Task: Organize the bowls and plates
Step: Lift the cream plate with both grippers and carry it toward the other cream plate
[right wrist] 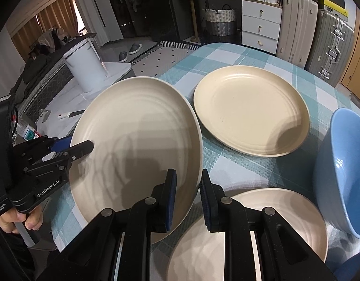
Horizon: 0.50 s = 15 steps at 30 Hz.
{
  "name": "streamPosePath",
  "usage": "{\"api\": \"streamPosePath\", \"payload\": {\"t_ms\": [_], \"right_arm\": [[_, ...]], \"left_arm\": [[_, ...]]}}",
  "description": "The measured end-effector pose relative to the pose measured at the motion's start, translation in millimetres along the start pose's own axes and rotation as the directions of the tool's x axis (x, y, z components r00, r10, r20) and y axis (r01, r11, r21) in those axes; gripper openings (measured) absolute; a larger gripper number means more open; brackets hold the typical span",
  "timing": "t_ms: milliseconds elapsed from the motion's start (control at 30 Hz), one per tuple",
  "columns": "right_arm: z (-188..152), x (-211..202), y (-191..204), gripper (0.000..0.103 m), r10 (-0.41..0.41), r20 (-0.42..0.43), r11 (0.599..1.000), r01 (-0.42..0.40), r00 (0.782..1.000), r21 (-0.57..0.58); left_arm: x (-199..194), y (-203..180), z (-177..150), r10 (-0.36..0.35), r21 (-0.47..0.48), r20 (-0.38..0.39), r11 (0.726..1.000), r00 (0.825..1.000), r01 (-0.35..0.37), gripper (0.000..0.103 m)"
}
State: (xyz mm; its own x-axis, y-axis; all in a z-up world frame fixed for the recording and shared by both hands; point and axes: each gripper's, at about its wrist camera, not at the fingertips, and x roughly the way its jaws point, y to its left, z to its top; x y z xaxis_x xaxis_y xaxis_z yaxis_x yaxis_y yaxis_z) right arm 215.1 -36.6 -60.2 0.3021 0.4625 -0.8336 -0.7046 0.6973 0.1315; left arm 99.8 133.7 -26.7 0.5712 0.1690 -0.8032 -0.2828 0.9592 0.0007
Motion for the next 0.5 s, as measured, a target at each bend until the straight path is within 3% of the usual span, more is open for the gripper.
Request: {"api": "streamPosePath", "payload": {"t_ms": [500], "right_arm": [[-16, -55, -12, 0.02, -0.052, 0.04, 0.998, 0.051, 0.998, 0.035]], "left_arm": [[-26, -34, 6, -0.044, 0.041, 0.026, 0.998, 0.999, 0.043, 0.025]]}}
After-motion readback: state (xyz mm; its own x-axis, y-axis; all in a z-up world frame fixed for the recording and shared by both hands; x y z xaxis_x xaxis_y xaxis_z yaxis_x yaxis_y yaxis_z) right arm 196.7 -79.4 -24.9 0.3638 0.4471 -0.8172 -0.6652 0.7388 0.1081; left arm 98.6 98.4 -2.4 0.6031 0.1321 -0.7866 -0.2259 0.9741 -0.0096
